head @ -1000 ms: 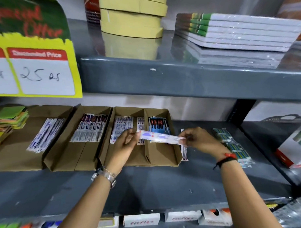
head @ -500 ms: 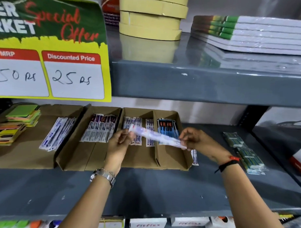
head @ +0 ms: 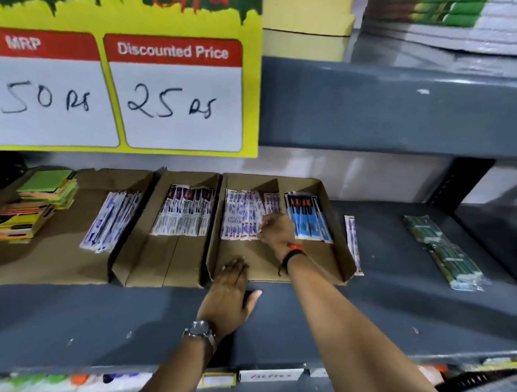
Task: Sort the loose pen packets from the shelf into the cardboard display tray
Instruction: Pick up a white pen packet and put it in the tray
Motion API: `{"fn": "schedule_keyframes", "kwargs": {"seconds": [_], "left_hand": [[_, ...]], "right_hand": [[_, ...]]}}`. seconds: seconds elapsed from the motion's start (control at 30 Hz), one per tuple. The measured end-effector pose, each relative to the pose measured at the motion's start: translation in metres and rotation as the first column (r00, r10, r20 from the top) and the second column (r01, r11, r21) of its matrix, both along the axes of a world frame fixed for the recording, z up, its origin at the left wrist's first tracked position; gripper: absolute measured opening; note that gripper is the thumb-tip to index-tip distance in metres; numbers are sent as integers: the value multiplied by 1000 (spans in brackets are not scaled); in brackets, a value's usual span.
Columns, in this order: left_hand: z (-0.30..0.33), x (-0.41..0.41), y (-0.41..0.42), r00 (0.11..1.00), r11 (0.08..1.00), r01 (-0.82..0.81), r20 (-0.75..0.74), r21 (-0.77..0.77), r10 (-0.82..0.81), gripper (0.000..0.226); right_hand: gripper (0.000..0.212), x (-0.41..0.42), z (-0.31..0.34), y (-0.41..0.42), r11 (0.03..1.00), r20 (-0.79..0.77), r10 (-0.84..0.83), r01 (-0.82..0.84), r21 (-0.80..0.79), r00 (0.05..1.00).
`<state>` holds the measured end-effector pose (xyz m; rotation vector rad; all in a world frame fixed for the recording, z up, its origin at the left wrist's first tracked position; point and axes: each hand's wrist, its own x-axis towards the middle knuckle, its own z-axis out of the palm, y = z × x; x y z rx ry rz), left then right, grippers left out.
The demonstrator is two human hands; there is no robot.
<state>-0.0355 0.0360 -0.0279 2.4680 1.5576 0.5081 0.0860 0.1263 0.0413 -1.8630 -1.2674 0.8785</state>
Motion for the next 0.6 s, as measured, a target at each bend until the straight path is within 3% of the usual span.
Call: {"fn": "schedule_keyframes", "kwargs": {"seconds": [0.1, 0.2, 0.3, 0.4, 0.53, 0.6], "left_hand": [[-4, -2, 2, 1000, 999, 7, 16, 41, -7, 56], [-8, -3, 3, 998, 999, -1, 57, 55, -2, 57], [-11, -3, 5, 997, 997, 0, 82, 73, -6, 57], [-12, -2, 4, 996, 998, 0, 84, 67, -6, 57], [-13, -1, 6, 996, 999, 6, 87, 34, -9, 59], [-12, 0, 6, 998, 1000, 10, 65, 10, -10, 59]], "right_hand": [[17, -7, -1, 3, 1000, 126, -18, 20, -14, 992], [29, -8, -3, 8, 999, 160, -18, 24, -39, 987], [26, -8, -1, 9, 996, 169, 28, -14, -85, 985], [14, -1, 7, 5, 999, 204, 32, -32, -3, 978], [25, 37, 30, -9, 987, 190, -78, 49, 153, 979], [25, 71, 37, -20, 969, 264, -175, 119, 216, 948]]}}
